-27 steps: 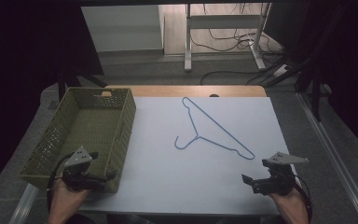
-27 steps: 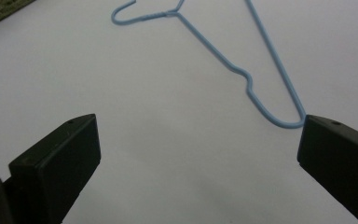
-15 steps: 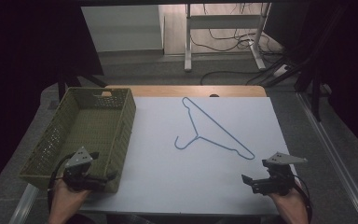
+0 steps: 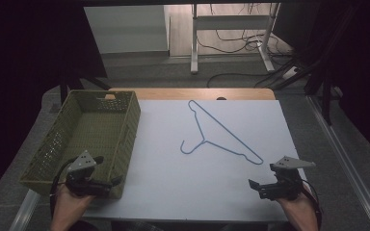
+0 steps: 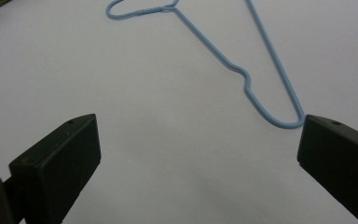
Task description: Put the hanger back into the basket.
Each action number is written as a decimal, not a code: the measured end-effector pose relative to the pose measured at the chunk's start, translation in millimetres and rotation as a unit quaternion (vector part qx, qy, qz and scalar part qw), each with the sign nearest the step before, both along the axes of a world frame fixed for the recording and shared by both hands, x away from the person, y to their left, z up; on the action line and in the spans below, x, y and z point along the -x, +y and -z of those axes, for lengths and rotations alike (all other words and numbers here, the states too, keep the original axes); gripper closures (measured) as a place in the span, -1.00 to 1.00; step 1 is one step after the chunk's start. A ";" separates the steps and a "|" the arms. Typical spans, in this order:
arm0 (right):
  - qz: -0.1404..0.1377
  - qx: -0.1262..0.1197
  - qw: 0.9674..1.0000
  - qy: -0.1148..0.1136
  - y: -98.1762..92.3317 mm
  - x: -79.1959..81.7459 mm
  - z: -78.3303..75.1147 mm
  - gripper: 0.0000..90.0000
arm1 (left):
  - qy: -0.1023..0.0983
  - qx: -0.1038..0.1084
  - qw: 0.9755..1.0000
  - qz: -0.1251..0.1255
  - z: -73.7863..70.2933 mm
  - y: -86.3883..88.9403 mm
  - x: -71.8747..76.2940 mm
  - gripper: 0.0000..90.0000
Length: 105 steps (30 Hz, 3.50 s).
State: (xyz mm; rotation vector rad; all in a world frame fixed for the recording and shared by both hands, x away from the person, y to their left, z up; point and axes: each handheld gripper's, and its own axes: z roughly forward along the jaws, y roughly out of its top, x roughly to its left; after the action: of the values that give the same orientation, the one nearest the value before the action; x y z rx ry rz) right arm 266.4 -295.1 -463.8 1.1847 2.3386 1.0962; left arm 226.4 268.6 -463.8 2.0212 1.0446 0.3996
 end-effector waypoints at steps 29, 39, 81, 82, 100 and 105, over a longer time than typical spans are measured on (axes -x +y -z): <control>-0.016 0.008 1.000 -0.015 17.7 -27.7 -19.2 -1.00 | -0.011 0.017 0.998 0.063 -30.1 -56.7 -15.5 -0.98; -0.031 0.012 0.999 -0.002 25.1 -44.3 -21.3 -0.99 | -0.015 0.017 0.995 0.098 -38.9 -92.6 -26.0 -0.99; -0.112 0.093 0.989 0.030 113.4 -145.8 0.1 -0.10 | 0.007 -0.023 0.992 0.125 24.9 -150.7 -83.4 -0.98; -0.119 0.095 0.988 0.033 115.0 -149.1 2.6 -0.03 | 0.008 -0.022 0.992 0.123 26.2 -150.0 -83.9 -0.98; -0.175 0.145 0.971 0.071 128.0 -181.7 42.9 0.77 | 0.026 -0.013 0.993 0.112 36.3 -150.3 -89.9 -0.98; -0.185 0.147 0.969 0.070 128.9 -182.2 43.5 0.93 | 0.030 -0.018 0.993 0.112 36.5 -152.1 -90.3 -0.96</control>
State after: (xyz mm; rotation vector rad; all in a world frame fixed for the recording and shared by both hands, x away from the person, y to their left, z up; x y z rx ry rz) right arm 448.6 -166.1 -507.3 0.7606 2.7888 0.7459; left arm 316.7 116.5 -500.3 2.1664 0.8396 0.2419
